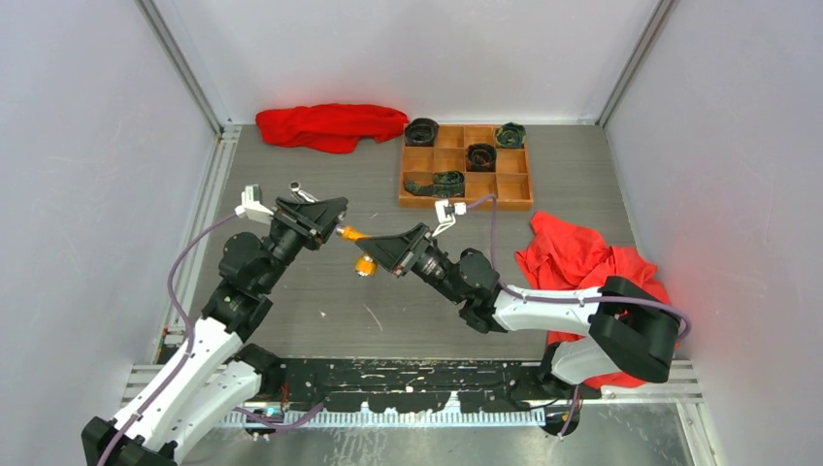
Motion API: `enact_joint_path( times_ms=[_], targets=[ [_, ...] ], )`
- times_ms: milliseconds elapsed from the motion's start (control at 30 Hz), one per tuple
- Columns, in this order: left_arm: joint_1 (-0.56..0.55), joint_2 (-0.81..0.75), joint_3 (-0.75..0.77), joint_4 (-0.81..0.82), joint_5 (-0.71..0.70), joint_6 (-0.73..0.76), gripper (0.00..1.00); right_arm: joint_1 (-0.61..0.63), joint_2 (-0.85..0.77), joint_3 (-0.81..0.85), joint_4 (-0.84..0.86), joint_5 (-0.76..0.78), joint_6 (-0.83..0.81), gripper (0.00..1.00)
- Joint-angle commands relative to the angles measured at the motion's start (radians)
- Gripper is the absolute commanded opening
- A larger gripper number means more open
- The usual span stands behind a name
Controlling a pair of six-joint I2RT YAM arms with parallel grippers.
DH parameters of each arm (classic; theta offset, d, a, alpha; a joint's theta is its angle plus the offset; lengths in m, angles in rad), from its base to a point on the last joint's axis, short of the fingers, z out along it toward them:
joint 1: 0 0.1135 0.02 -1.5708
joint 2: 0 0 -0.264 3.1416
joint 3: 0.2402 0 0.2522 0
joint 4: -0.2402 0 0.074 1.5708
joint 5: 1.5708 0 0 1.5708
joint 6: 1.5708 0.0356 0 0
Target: Install the water faucets
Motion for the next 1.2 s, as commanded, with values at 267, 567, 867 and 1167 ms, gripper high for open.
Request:
enact_joint_path(
  times_ms=[267, 567, 867, 1167],
  targets=[
    [0.001, 0.070, 0.354, -0.602, 0.038, 0.039, 0.00, 0.192, -0.219, 0.039, -0.303, 0.309, -1.314, 0.01],
    [0.070, 0.477, 0.800, -1.185, 0.342, 0.289, 0.00, 0.298, -0.117, -0.143, -0.111, 0.356, -2.208, 0.00],
    [0.060, 0.671, 1.003, -1.588, 0.232, 0.433, 0.00, 0.333, -0.011, -0.151, -0.037, 0.387, -2.610, 0.01],
    [-0.001, 0.698, 1.071, -1.735, 0.032, 0.434, 0.00, 0.374, 0.077, -0.044, -0.060, 0.387, -2.751, 0.01]
  ],
)
